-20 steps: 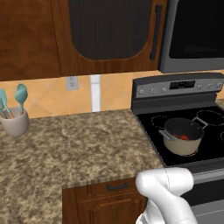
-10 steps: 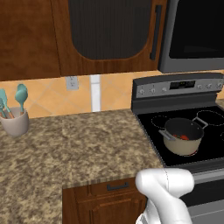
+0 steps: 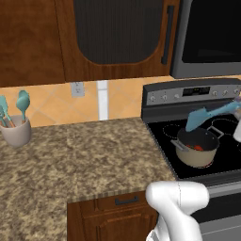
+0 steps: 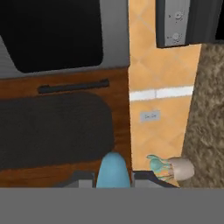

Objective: Put the tomato and bell pepper in the pot. Retrieve the spatula and lightly stir the vegetables in the pot.

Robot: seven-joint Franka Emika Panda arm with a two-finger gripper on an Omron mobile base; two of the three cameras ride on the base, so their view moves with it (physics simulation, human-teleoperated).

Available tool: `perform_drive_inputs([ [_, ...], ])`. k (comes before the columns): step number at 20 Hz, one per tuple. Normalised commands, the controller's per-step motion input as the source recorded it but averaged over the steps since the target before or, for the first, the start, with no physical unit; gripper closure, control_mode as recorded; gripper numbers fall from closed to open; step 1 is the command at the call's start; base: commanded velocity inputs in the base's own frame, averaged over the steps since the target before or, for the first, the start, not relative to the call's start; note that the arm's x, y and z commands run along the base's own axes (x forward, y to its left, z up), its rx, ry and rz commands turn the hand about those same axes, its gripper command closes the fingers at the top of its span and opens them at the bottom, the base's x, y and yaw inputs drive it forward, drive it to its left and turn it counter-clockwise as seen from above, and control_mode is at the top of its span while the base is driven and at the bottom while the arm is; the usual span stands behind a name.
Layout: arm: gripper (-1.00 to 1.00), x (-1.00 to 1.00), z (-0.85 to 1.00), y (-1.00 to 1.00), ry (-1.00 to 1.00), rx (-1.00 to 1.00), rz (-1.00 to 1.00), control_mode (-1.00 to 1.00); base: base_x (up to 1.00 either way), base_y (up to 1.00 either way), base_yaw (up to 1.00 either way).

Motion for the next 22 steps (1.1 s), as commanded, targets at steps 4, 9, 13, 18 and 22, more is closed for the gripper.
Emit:
perform_drive_inputs([
  [4, 1.0, 0.0, -0.13, 0.0, -0.58, -0.65, -0.04, -1.0, 0.0, 0.0, 0.0],
  [9, 1.0, 0.0, 0.01, 0.0, -0.61, -0.68, 0.0, -1.0, 0.0, 0.0, 0.0],
  [13, 1.0, 0.21, -0.13, 0.0, -0.46, -0.63, 0.0, -1.0, 0.0, 0.0, 0.0],
  [18, 1.0, 0.85, -0.23, -0.18, -0.22, -0.41, 0.0, -1.0, 0.0, 0.0, 0.0],
  [22, 1.0, 0.45, -0.23, -0.49, -0.15, -0.25, -0.03, -1.0, 0.0, 0.0, 0.0],
])
